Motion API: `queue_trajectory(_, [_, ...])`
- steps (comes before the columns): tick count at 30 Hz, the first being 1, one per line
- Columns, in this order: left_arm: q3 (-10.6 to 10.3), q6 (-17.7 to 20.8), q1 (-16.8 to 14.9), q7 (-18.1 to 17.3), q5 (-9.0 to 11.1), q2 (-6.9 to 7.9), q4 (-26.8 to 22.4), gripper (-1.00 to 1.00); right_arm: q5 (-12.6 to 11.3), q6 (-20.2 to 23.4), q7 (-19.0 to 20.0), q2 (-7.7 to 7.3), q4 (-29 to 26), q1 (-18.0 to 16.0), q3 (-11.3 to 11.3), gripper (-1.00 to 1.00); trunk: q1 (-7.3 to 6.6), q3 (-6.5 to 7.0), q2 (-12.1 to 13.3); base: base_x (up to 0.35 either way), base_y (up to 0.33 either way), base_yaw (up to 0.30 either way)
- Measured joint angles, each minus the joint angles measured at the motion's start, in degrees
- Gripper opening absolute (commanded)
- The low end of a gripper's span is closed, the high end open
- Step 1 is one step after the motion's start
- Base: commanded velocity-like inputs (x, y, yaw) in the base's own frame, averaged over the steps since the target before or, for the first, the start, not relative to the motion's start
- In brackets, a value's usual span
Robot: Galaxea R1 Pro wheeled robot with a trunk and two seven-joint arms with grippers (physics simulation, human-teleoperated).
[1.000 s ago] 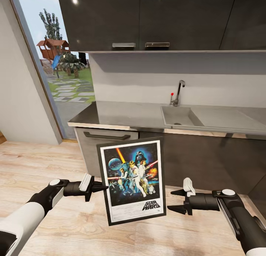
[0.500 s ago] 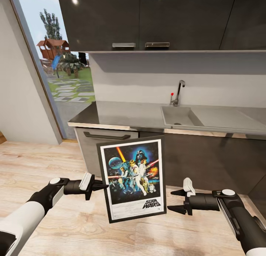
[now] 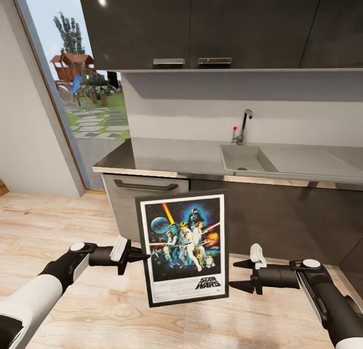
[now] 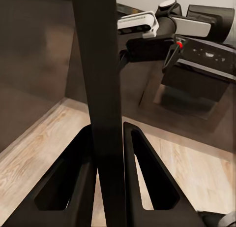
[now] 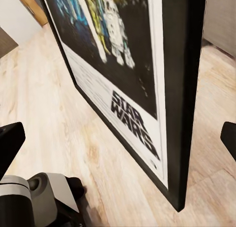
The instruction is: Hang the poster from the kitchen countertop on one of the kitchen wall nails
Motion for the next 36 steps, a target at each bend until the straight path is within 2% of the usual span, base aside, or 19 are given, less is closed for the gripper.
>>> queue_trajectory(4, [-0.33,0.00,0.00,0.00,0.01,-0.01,0.00,-1.00,0.00,-0.21,-0.06,-0.03,0.29,-0.04,0.00,1.00,0.00,0.00,0.00,0.000,0.000,0.000])
queue_trajectory(8, [-0.43,0.00,0.00,0.00,0.01,-0.04,0.00,-1.00,0.02,-3.07,-0.07,0.02,1.95,-0.35,-0.05,1.00,0.00,0.00,0.00,0.000,0.000,0.000])
queue_trajectory(11, [-0.44,0.00,0.00,0.00,0.01,-0.05,0.00,-1.00,0.02,-3.65,-0.07,0.02,3.31,-1.17,-0.02,1.00,0.00,0.00,0.00,0.000,0.000,0.000])
queue_trajectory(15, [-0.45,0.00,0.00,0.00,0.01,-0.03,0.00,-1.00,-0.01,-4.09,-0.07,0.02,5.56,-2.15,0.01,1.00,0.00,0.00,0.00,0.000,0.000,0.000])
queue_trajectory(27, [-0.45,0.00,0.00,0.00,0.01,-0.06,0.00,-1.00,-0.09,-4.23,-0.07,0.02,6.34,-2.56,-0.06,1.00,0.00,0.00,0.00,0.000,0.000,0.000])
queue_trajectory(36, [-0.47,0.06,0.00,0.00,0.01,-0.06,-0.02,-1.00,-0.08,-9.35,-0.06,0.16,8.40,-2.84,-0.01,1.00,0.00,0.00,0.00,0.000,0.000,0.000])
